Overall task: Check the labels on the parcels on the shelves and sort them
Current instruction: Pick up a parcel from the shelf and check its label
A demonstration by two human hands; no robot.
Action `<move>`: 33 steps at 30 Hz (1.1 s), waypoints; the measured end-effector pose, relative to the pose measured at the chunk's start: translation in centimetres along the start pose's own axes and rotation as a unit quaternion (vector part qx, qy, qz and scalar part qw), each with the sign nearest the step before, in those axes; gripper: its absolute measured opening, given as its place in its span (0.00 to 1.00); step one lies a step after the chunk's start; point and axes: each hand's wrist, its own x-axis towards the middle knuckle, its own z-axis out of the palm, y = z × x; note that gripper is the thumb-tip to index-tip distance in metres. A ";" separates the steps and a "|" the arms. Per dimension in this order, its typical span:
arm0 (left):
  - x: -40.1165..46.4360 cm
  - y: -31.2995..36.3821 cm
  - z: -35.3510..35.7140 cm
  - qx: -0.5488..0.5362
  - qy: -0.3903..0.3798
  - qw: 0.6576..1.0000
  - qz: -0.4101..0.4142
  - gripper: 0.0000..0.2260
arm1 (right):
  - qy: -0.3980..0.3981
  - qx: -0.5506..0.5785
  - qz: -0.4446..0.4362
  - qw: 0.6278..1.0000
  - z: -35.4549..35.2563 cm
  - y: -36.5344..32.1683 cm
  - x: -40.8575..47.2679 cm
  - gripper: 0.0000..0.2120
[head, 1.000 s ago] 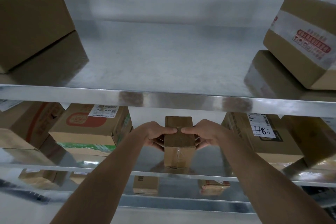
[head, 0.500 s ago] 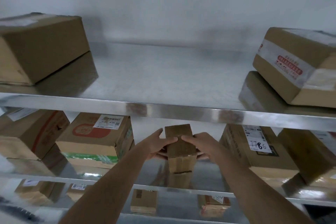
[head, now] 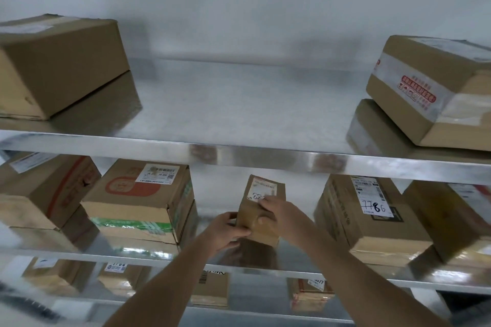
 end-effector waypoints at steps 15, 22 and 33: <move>0.5 -1.5 1.3 0.028 -0.019 0.998 0.051 0.19 | 0.132 0.136 0.102 0.977 6.3 2.4 -2.4 0.28; 2.6 -0.9 3.0 0.042 0.051 0.997 0.033 0.17 | 0.095 0.342 0.281 0.892 6.4 2.0 -0.3 0.15; 4.4 -0.3 3.4 0.107 0.077 0.990 0.049 0.17 | 0.103 0.349 0.312 0.878 6.3 1.9 0.8 0.17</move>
